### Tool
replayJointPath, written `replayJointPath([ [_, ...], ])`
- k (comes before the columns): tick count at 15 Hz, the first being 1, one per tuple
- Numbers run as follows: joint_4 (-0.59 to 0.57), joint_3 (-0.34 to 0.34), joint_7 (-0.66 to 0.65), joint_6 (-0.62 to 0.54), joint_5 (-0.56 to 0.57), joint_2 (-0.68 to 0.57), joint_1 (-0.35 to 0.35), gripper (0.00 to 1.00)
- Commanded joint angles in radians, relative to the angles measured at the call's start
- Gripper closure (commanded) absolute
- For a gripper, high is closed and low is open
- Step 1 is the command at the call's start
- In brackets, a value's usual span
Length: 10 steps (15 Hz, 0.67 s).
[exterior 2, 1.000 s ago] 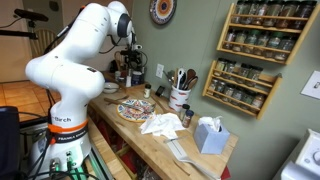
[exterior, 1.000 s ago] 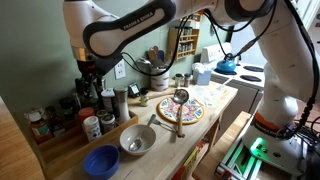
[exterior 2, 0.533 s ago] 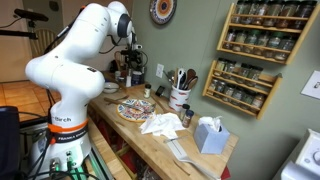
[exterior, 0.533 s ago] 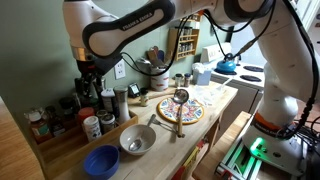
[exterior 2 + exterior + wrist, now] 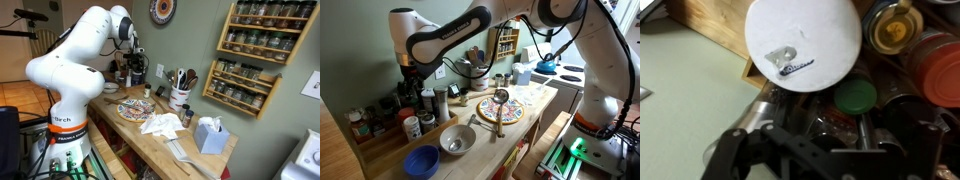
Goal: Place the green spice bottle in the middle of the count
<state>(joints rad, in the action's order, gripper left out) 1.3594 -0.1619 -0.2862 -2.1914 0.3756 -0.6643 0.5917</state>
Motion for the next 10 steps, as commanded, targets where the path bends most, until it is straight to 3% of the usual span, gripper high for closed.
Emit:
replayJointPath([
  [1,-0.028,0.003,0.023,-0.048,-0.034,-0.04,0.002,0.0],
  [10,0.005,-0.018,-0.042,-0.006,-0.117,-0.002,0.001,0.0],
])
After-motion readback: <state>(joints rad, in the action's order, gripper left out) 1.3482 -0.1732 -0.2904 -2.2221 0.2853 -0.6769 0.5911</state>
